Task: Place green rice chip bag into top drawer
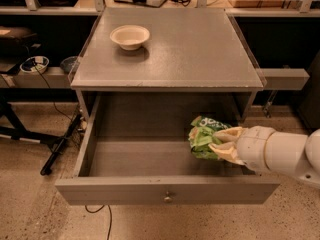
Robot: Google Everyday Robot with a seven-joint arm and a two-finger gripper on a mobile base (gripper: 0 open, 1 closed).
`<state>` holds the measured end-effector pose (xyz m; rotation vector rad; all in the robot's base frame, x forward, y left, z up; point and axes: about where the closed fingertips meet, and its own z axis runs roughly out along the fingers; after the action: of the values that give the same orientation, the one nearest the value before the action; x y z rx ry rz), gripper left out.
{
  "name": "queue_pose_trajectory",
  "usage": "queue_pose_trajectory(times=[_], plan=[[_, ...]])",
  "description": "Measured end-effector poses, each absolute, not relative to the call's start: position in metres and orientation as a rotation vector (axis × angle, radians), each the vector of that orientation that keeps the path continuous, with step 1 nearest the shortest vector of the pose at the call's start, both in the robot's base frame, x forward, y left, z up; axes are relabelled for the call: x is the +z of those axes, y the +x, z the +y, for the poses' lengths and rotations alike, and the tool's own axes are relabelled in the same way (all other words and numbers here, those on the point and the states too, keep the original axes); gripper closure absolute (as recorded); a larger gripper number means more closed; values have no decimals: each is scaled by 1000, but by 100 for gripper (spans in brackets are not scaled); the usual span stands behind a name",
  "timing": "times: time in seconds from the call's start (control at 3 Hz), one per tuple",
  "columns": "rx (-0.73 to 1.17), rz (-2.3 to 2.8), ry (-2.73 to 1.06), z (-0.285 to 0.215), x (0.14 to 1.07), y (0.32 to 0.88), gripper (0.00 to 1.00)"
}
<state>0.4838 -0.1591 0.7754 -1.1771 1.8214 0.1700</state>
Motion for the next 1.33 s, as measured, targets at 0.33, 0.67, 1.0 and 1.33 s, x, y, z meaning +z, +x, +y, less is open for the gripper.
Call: queue_pose_trajectory(times=[0.33,0.67,1.0,1.33], plan=[[187,1834,-1192,-154,760,484,100],[195,1848,-1204,-151,747,484,100],[195,1864,-1212,-152,739,485,100],[196,1882,-1219,-152,731,485,100]])
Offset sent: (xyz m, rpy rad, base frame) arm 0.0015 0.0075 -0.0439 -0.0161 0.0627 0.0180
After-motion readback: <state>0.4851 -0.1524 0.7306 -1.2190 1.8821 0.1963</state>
